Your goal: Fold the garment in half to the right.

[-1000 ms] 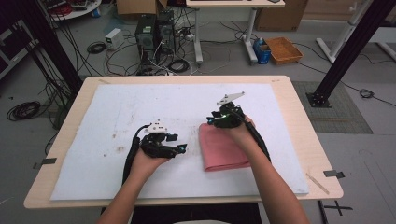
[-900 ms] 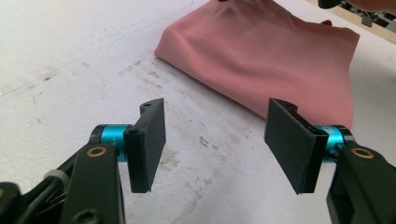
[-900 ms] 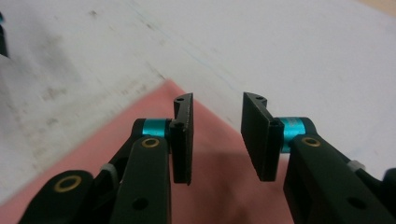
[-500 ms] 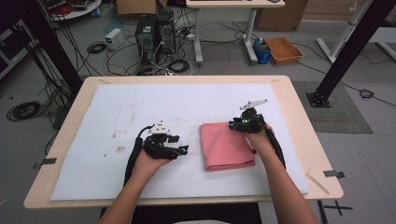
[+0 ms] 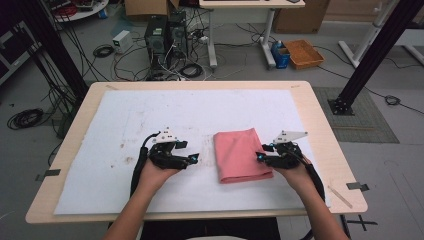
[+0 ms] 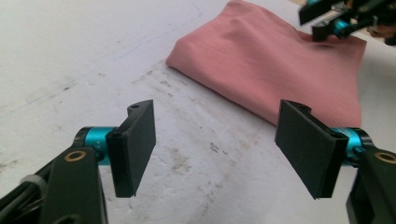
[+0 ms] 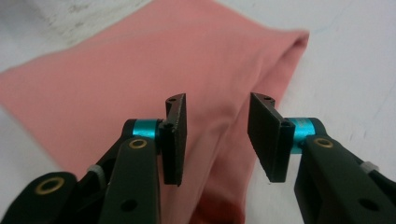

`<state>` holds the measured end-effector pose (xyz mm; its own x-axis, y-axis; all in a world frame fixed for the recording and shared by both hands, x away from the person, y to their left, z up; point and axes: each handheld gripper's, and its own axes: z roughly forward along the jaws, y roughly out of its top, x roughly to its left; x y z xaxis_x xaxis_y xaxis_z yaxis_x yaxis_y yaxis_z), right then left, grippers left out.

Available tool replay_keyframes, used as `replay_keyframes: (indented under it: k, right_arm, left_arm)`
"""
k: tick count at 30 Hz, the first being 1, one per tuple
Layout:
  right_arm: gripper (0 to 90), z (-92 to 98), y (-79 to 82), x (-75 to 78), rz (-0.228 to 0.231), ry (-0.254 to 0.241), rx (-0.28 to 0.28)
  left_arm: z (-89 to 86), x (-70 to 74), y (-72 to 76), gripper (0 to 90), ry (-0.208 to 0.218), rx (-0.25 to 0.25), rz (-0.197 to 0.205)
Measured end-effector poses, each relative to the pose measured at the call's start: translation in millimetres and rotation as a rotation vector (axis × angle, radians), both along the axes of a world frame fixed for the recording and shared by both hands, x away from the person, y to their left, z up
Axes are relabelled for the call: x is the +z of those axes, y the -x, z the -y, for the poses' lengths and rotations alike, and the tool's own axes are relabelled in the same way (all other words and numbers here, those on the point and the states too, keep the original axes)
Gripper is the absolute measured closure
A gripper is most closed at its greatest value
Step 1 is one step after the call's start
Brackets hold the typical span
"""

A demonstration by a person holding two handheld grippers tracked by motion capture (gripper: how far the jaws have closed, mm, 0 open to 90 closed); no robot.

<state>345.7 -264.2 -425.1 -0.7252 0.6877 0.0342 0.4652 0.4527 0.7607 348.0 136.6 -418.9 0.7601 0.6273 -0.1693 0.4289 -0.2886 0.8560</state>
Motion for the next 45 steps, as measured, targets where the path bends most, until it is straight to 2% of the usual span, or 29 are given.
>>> replay_keyframes:
  k: [4,6,8,12,14,18,19,21,22,23,25,27,29,32,36,37,39,42,45]
  right_arm:
    - [83.9,6.3,9.3,-9.7,-0.019,-0.006,0.031]
    - [86.0,6.9,9.7,-12.3,-0.022,-0.01,0.033]
    - [87.5,7.0,11.4,-16.5,-0.044,-0.026,0.028]
    - [87.5,11.0,17.4,-7.1,-0.018,-0.035,0.017]
    - [87.3,18.6,22.5,-0.1,-0.014,-0.082,-0.012]
    - [86.6,22.2,22.2,-7.4,-0.036,-0.089,-0.02]
    - [84.0,23.3,21.0,-15.0,-0.054,-0.094,-0.022]
    - [79.9,24.2,20.1,-18.5,-0.042,-0.1,-0.024]
    - [79.9,24.2,20.1,-18.5,-0.042,-0.1,-0.024]
    - [70.4,23.7,19.6,-16.0,-0.026,-0.099,-0.025]
    - [64.6,20.8,20.5,-8.9,-0.003,-0.09,-0.024]
    - [57.5,14.0,22.4,0.3,0.029,-0.091,-0.016]
    - [55.4,2.9,24.7,7.6,0.047,-0.107,0.013]
    - [52.2,-21.9,27.1,10.8,0.06,-0.103,0.07]
    - [49.6,-58.5,28.0,7.4,0.059,-0.082,0.136]
    - [49.6,-58.5,28.0,7.4,0.059,-0.082,0.136]
    - [49.6,-79.5,28.4,2.8,0.051,-0.057,0.151]
    - [49.8,-94.3,29.4,-5.2,0.048,0.006,0.162]
    - [50.1,-101.1,32.5,-13.1,0.039,0.022,0.18]
  left_arm:
    - [0.1,-0.8,-0.8,28.0,-0.01,0.009,-0.003]
    - [1.1,-1.3,-0.7,28.0,-0.016,0.011,-0.002]
    - [3.3,-2.2,0.1,28.0,-0.023,0.005,-0.005]
    - [3.4,-3.0,0.4,28.0,-0.028,0.001,-0.005]
    - [3.0,-2.7,0.5,28.0,-0.025,0.001,-0.006]
    - [4.1,-2.4,1.6,28.0,-0.022,-0.005,-0.007]
    - [4.2,-1.6,2.3,28.0,-0.022,-0.009,-0.003]
    - [3.4,-0.6,2.7,28.0,-0.02,-0.007,0.0]
    - [3.4,-0.6,2.7,28.0,-0.02,-0.007,0.0]
    - [2.0,0.0,2.6,28.0,-0.018,0.0,0.003]
    - [1.1,0.1,2.1,28.0,-0.015,0.001,0.005]
    - [-0.6,0.6,1.7,28.0,-0.011,0.01,0.003]
    - [-1.3,1.0,1.4,28.0,-0.013,0.01,0.007]
    - [-1.5,1.4,1.5,28.0,-0.01,0.013,0.008]
    - [-2.9,2.0,1.6,28.0,-0.015,0.017,0.01]
    - [-2.9,2.0,1.6,28.0,-0.015,0.017,0.01]
    - [-3.9,1.9,1.3,28.0,-0.01,0.024,0.01]
    - [-6.7,1.9,0.4,28.1,-0.013,0.03,0.013]
    - [-7.7,2.1,0.6,28.1,-0.009,0.034,0.01]
